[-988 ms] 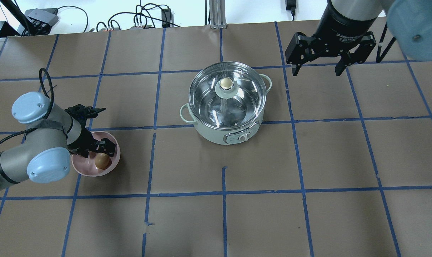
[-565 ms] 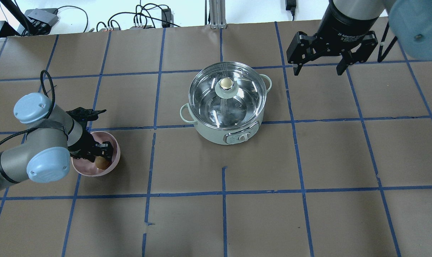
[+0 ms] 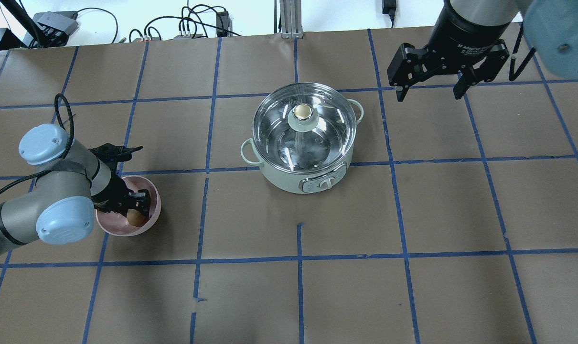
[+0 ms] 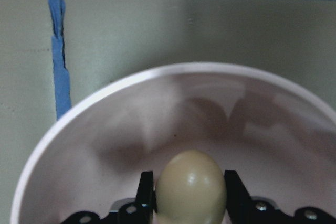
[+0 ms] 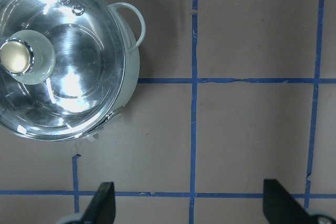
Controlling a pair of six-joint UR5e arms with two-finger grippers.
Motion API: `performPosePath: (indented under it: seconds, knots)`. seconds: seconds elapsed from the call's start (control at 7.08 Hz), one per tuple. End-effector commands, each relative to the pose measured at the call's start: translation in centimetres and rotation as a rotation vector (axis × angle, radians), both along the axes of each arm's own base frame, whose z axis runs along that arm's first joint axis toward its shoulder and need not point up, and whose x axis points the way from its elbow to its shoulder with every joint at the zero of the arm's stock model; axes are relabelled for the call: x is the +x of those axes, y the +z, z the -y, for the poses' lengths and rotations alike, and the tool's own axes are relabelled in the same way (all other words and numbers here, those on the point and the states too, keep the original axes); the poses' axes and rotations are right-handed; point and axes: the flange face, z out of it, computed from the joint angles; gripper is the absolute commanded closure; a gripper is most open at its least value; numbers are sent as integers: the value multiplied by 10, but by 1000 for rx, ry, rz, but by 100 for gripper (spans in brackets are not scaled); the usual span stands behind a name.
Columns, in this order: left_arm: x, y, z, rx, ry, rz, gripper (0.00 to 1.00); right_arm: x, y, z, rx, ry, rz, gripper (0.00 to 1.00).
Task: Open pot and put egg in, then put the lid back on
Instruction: 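Lift the egg with the left gripper while the right gripper reaches the lid knob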
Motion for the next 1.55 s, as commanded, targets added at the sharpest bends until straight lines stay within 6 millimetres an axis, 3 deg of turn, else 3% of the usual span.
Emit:
performPosePath:
  seconds: [0.0, 0.28, 0.71, 0.85, 0.99, 1.13, 1.27, 1.41]
  knots:
    - [0, 4, 1, -13, 0, 3, 87, -6, 0, 1, 1, -4, 0, 0]
    - [0, 27, 16, -40, -11, 19, 87, -8, -1, 2, 7, -9, -2, 0]
    - [-4, 58, 15, -49, -12, 17, 87, -11, 0, 3, 2, -13, 3, 0]
    - [-3, 78, 19, -31, 18, 9, 87, -11, 0, 3, 2, -13, 3, 0]
    - [-7, 95, 29, -27, 38, 4, 87, -10, 1, 4, -4, -10, 4, 0]
    - [-26, 109, 37, -36, 43, 8, 87, -1, 6, 8, -16, 0, 5, 0]
    - [-49, 129, 46, -50, 70, 14, 87, 6, 2, 34, -11, -6, 6, 0]
    - [-64, 148, 53, -57, 69, 14, 87, 34, -20, 71, 23, 14, 11, 1]
